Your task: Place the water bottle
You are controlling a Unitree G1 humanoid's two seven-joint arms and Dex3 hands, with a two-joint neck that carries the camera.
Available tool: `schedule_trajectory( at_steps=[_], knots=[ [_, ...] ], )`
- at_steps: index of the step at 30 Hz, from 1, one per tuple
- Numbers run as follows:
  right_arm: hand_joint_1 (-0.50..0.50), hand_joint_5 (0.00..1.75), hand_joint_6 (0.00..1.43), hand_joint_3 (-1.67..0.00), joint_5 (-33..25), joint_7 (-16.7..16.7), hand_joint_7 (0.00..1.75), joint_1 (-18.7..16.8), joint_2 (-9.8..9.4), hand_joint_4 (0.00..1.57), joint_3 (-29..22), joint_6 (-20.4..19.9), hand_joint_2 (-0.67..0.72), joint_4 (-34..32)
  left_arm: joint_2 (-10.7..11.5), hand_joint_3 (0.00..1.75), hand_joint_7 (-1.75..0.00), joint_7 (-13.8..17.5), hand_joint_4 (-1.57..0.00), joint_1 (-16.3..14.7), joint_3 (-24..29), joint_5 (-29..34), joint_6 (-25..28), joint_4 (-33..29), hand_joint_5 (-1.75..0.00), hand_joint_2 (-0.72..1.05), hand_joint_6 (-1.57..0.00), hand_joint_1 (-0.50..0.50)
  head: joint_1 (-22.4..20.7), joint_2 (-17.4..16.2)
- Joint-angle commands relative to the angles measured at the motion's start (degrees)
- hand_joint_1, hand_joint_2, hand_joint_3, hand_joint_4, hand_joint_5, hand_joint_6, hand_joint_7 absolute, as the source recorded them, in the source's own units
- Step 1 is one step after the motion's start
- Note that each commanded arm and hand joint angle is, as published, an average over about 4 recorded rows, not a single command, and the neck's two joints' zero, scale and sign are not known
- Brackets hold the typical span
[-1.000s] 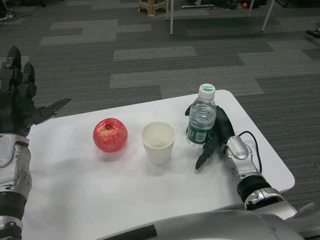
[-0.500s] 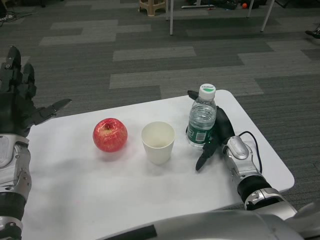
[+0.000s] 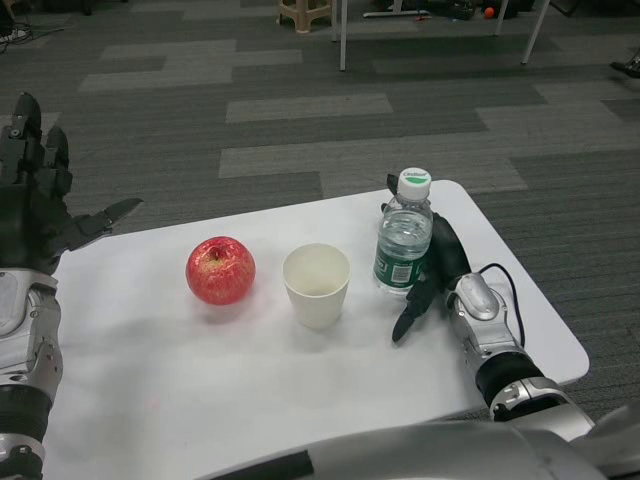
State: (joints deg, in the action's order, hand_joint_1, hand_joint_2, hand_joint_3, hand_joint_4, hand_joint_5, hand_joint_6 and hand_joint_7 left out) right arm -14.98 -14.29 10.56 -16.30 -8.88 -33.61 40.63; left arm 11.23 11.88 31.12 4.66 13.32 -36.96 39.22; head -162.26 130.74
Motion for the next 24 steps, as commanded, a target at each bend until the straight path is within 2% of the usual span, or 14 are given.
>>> schedule_trajectory(
  at_steps=[1, 10, 16, 18, 24],
  knots=[
    [-0.46, 0.0, 0.0, 0.0, 0.59, -0.21, 0.0, -2.8, 0.39, 0.0, -0.02, 0.68, 0.72, 1.84, 0.02, 0.09, 0.0, -0.54, 0.0, -0.87, 0.17, 0.59, -0.92, -0.53, 0.0, 0.54, -0.03, -0.5, 0.02, 0.04],
    [-0.46, 0.0, 0.0, 0.0, -2.95, -0.78, 0.0, -3.83, 0.57, 0.0, -0.87, -1.1, 0.72, 0.57, 0.15, 0.09, 0.0, -0.54, 0.0, -1.51, 0.24, 1.07, -1.14, -0.9, 0.0, 0.54, -0.03, -0.5, -1.35, 0.61],
    [-0.46, 0.0, 0.0, 0.0, -3.46, -1.27, 0.0, -6.4, 0.5, 0.0, -4.89, 0.11, 0.72, -4.14, 0.41, 0.09, 0.0, -0.54, 0.0, -1.86, 0.74, 1.62, -1.45, -1.65, 0.0, 0.56, -0.03, -0.5, -2.01, 0.71],
    [-0.46, 0.0, 0.0, 0.0, -3.48, -1.27, 0.0, -7.0, 0.53, 0.0, -6.37, 0.48, 0.72, -5.48, 0.5, 0.09, 0.0, -0.59, 0.0, -1.9, 0.92, 1.62, -1.45, -1.74, 0.0, 0.52, -0.03, -0.5, -1.94, 0.69],
    [-0.46, 0.0, 0.0, 0.0, -3.56, -1.29, 0.0, -8.78, 1.1, 0.0, -12.96, 1.51, 0.72, -10.11, 0.78, 0.09, 0.0, -0.72, 0.0, -1.92, 1.2, 1.78, -1.51, -1.67, 0.0, 0.52, -0.03, -0.5, -1.67, 0.51]
  ],
)
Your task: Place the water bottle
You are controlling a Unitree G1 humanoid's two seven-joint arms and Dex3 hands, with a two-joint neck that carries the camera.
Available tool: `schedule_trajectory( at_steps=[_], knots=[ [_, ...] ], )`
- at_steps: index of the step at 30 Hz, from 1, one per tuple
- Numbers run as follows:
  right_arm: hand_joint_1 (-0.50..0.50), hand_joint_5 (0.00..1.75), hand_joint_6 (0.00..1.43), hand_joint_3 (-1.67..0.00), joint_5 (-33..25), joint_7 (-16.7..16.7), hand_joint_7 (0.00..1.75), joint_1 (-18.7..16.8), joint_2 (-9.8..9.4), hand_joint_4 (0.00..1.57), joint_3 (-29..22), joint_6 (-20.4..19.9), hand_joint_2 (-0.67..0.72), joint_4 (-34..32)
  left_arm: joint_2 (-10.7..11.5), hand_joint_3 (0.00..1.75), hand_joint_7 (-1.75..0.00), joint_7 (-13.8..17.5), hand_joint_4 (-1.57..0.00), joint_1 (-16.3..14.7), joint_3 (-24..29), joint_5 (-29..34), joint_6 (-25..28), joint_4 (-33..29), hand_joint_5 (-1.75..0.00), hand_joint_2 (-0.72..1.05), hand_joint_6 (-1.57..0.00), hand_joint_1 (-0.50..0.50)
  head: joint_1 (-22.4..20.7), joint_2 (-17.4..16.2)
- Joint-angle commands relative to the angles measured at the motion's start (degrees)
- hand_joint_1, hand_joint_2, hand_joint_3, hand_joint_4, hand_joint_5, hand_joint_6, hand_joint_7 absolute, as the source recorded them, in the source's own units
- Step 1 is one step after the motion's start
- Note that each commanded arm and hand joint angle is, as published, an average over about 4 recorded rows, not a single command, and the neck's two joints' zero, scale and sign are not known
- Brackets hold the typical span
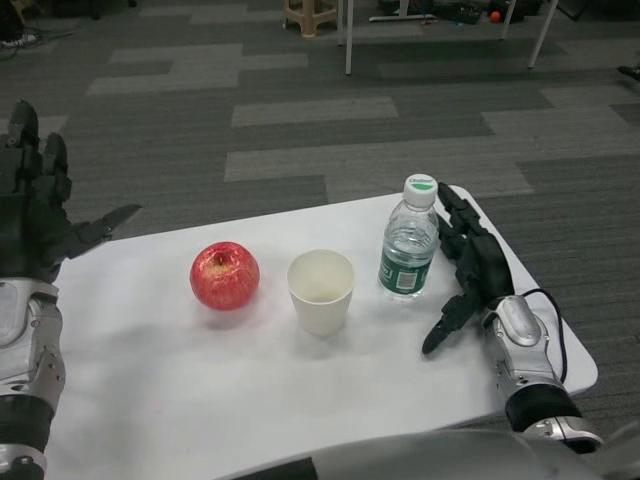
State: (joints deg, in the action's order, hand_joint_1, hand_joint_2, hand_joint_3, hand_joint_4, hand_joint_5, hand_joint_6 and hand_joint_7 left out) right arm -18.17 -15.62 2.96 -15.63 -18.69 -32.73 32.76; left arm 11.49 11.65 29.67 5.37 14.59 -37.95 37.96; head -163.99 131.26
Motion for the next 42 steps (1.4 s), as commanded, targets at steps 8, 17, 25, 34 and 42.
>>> schedule_trajectory(
  at_steps=[8, 17, 25, 34, 42],
  knots=[
    [-0.46, 0.0, 0.0, 0.0, -0.39, -0.2, 0.0, -3.05, 1.83, 0.0, -14.51, 2.19, 0.72, -8.87, 0.72, 0.09, 0.0, -0.49, 0.0, -0.38, 1.02, 1.14, -0.45, 0.01, 0.0, 0.52, -0.05, -0.5, 0.09, -0.1],
    [-0.46, 0.0, 0.0, 0.0, -0.48, -0.2, 0.0, -4.06, 2.18, 0.0, -25.63, 7.7, 0.72, -21.84, 0.66, 0.09, 0.0, -0.58, 0.0, -0.12, 1.28, 1.03, -0.45, 0.36, 0.0, 0.58, -0.03, -0.5, 0.5, -0.16],
    [-0.46, 0.0, 0.0, 0.0, 1.65, 0.24, 0.0, -4.28, 1.48, 0.0, -25.87, 17.79, 0.72, -37.28, 0.63, 0.09, 0.0, -0.58, 0.0, 0.87, 0.95, 0.7, -0.41, 1.63, 0.0, 0.52, -0.05, -0.5, 1.0, 0.91],
    [-0.46, 0.0, 0.0, 0.0, 2.51, 2.19, 0.0, -3.79, 0.58, 0.0, -21.58, 21.44, 0.72, -44.31, 0.55, 0.09, 0.0, -0.58, 0.0, 1.02, -0.08, 0.62, -0.37, 1.59, 0.0, 0.52, -0.05, -0.5, 0.36, 3.3],
    [-0.46, 0.0, 0.0, 0.0, 2.0, 4.1, 0.0, -3.57, 0.4, 0.0, -19.1, 23.33, 0.72, -48.62, 0.55, 0.09, 0.0, -0.58, 0.0, 1.0, -0.89, 0.7, -0.37, 1.5, 0.0, 0.54, -0.03, -0.5, 0.19, 5.07]
  ],
)
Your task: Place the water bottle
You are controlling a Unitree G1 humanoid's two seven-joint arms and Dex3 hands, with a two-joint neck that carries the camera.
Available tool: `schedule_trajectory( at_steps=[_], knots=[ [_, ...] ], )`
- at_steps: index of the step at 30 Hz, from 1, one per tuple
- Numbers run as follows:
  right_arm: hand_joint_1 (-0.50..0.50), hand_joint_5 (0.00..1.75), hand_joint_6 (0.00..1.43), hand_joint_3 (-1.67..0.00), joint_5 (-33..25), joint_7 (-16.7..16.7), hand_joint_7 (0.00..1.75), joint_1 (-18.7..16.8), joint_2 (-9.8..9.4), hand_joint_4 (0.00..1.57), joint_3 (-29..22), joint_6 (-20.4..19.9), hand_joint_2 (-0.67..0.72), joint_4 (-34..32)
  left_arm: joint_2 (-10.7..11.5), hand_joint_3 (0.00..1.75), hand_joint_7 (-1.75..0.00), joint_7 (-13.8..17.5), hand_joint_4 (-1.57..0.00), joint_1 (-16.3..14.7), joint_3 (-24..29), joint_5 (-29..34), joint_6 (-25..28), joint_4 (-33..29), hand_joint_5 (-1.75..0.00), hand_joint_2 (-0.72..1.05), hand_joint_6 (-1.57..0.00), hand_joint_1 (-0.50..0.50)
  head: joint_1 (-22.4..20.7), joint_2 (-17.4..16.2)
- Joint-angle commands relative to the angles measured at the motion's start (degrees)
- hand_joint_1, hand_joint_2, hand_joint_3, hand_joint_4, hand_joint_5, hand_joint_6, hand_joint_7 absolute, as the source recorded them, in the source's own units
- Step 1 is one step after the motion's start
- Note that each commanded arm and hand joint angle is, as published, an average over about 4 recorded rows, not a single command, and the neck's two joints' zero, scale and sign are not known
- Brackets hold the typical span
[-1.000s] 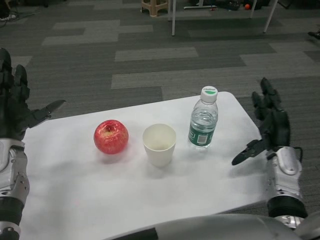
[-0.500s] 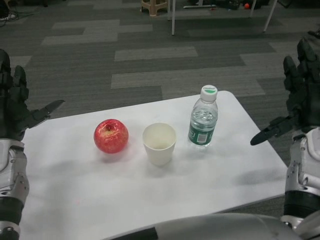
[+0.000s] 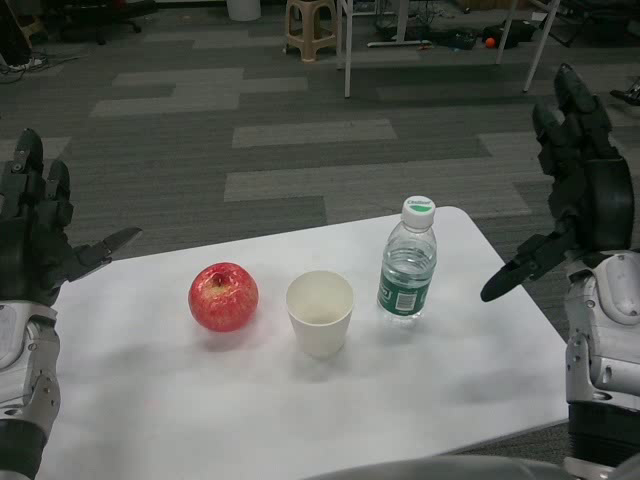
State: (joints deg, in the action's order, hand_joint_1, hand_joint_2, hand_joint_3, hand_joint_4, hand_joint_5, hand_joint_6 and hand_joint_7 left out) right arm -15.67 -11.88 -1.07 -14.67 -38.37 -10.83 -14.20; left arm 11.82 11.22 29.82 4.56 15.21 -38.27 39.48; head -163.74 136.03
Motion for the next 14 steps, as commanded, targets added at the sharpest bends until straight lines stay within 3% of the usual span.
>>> schedule_trajectory(
  at_steps=[1, 14],
  knots=[
    [-0.46, 0.0, 0.0, 0.0, -0.59, 0.37, 0.0, 0.5, -0.6, 0.0, 1.0, 1.74, 0.72, -2.08, 0.24, 0.09, 0.0, -0.15, 0.0, 0.85, -0.25, 0.11, -0.05, -0.04, 0.0, 0.56, -0.03, -0.5, -0.1, 0.46],
    [-0.46, 0.0, 0.0, 0.0, -0.56, 0.28, 0.0, 1.95, -0.98, 0.0, 6.38, 3.63, 0.72, -3.38, 0.48, 0.09, 0.0, -0.15, 0.0, 1.46, -3.33, 0.41, -0.05, -0.19, 0.0, 0.52, -0.03, -0.5, -2.21, 2.4]
  ],
)
